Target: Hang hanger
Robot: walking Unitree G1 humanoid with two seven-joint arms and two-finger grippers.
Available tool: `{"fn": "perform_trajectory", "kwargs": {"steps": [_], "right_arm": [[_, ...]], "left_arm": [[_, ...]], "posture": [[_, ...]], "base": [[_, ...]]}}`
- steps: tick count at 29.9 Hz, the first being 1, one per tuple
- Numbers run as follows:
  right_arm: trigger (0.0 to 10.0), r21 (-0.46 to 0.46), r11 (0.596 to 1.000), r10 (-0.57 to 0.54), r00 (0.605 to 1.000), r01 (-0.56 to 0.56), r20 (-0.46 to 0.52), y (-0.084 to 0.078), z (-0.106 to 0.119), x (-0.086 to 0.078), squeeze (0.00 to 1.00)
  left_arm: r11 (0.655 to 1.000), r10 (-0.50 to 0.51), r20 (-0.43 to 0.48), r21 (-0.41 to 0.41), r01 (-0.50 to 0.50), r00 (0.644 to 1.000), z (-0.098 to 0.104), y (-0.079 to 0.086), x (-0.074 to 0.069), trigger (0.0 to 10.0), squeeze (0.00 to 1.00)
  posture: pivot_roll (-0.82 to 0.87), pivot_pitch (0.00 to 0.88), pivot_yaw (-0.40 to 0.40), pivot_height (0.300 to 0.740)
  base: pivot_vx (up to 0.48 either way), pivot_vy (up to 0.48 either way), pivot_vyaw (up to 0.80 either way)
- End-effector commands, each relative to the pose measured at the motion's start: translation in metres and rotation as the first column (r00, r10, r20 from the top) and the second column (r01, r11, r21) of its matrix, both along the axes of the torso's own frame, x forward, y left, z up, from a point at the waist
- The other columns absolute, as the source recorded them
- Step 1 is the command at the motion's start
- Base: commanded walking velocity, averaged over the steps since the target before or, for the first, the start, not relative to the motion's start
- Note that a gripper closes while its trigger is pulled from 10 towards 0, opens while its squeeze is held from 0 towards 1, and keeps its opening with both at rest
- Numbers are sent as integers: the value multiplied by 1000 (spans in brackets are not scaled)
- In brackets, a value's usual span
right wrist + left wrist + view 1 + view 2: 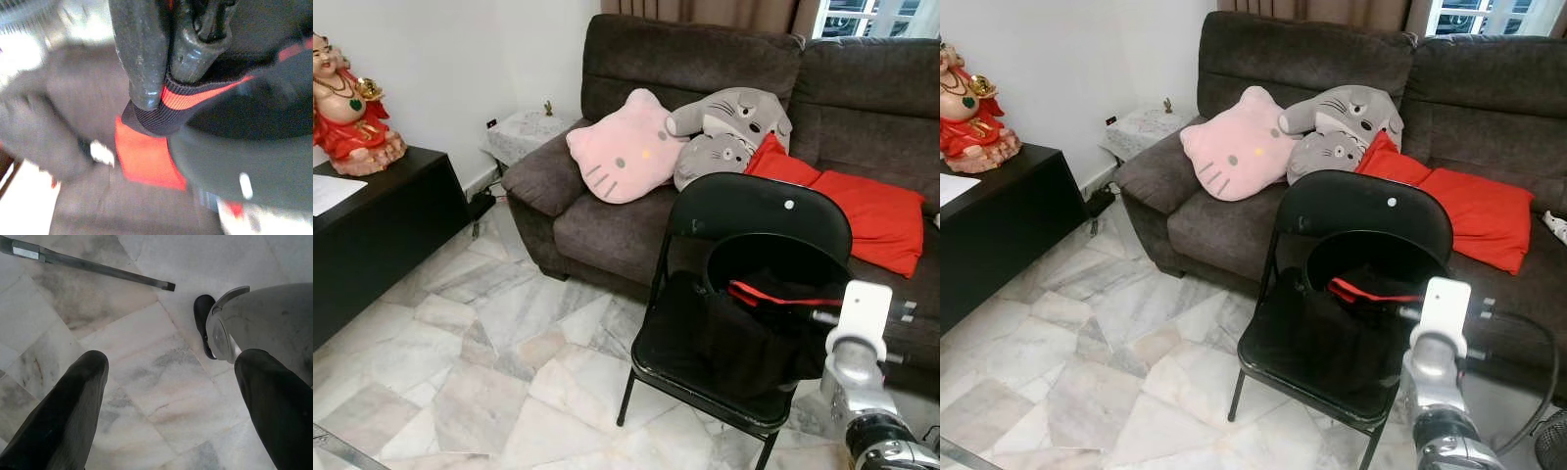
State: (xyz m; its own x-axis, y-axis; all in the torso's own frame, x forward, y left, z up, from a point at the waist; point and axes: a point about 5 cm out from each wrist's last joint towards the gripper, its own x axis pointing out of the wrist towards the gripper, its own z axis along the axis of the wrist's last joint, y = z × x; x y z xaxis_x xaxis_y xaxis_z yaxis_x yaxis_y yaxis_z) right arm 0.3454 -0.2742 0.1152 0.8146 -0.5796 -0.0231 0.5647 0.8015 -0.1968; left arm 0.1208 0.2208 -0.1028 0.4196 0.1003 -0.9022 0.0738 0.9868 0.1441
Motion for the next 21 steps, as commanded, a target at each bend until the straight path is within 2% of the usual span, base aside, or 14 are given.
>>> {"fn": "perform_trajectory", "kwargs": {"steps": [1, 2, 3, 4, 5, 6, 7, 8, 10, 13, 15, 17, 19, 21], "right_arm": [[0, -4, 1000, 1, 995, 0, 101, 5, 18, 5, 0], [0, -8, 1000, 7, 989, -6, 145, 8, 26, 7, 0], [3412, -3, 1000, 26, 982, -25, 186, 13, 34, 8, 0], [4275, 8, 998, 60, 967, -64, 246, 22, 43, 9, 0], [4275, 8, 998, 60, 967, -64, 246, 22, 43, 9, 0], [10000, -2, 996, 85, 958, -88, 275, 29, 48, 9, 0], [10000, -6, 992, 118, 942, -122, 315, 41, 52, 5, 0], [10000, -6, 992, 118, 942, -122, 315, 41, 52, 5, 0], [10000, -39, 985, 169, 917, -166, 360, 60, 59, -5, 0], [10000, -44, 984, 176, 914, -172, 365, 72, 59, -17, 0], [10000, -36, 984, 177, 912, -176, 370, 75, 59, -19, 0], [10000, -30, 984, 176, 919, -176, 353, 84, 54, -31, 0], [10000, 34, 986, 146, 943, -163, 298, 89, 37, -39, 0], [10000, 61, 985, 137, 953, -159, 270, 90, 31, -42, 0]], "left_arm": [[1000, -1, -26, 14, 1, 1000, -2, 2, -7, 10000, 0], [1000, 0, -26, 14, 1, 1000, -2, 2, -8, 10000, 0], [1000, 0, -27, 14, 0, 1000, -2, 2, -8, 10000, 0], [1000, 0, -27, 14, 0, 1000, -2, 2, -8, 10000, 0], [1000, 0, -27, 14, 0, 1000, -2, 2, -8, 10000, 0], [1000, 0, -27, 14, 0, 1000, -2, 1, -8, 10000, 0], [1000, 1, -28, 14, -1, 1000, -2, 1, -9, 10000, 0], [1000, 1, -28, 14, -1, 1000, -2, 1, -9, 10000, 0], [1000, 2, -28, 14, -2, 1000, -3, 1, -9, 10000, 0], [1000, 5, -30, 14, -5, 1000, -3, 1, -10, 10000, 0], [1000, 5, -30, 14, -5, 1000, -3, 1, -10, 10000, 0], [1000, 6, -32, 15, -6, 999, -3, 2, -11, 10000, 0], [1000, 5, -32, 17, -5, 999, -3, 3, -11, 10000, 0], [1000, 4, -31, 18, -4, 999, -2, 3, -10, 10000, 0]], "posture": [[16, 0, 42, 740], [15, 0, 42, 740], [14, 0, 41, 740], [13, 0, 39, 740], [13, 0, 39, 740], [12, 0, 36, 740], [13, 0, 34, 740], [13, 0, 34, 740], [11, 0, 29, 740], [9, 0, 28, 740], [7, 0, 28, 740], [0, 0, 33, 740], [7, 0, 41, 740], [7, 0, 41, 740]], "base": [[0, 0, 0], [0, 0, 0], [0, 0, 0], [0, 0, 0], [0, 0, 0], [0, 0, 0], [0, 0, 0], [0, 0, 0], [0, 0, 0], [0, 0, 0], [0, 0, 0], [0, 0, 0], [0, 0, 0], [0, 0, 0]]}}
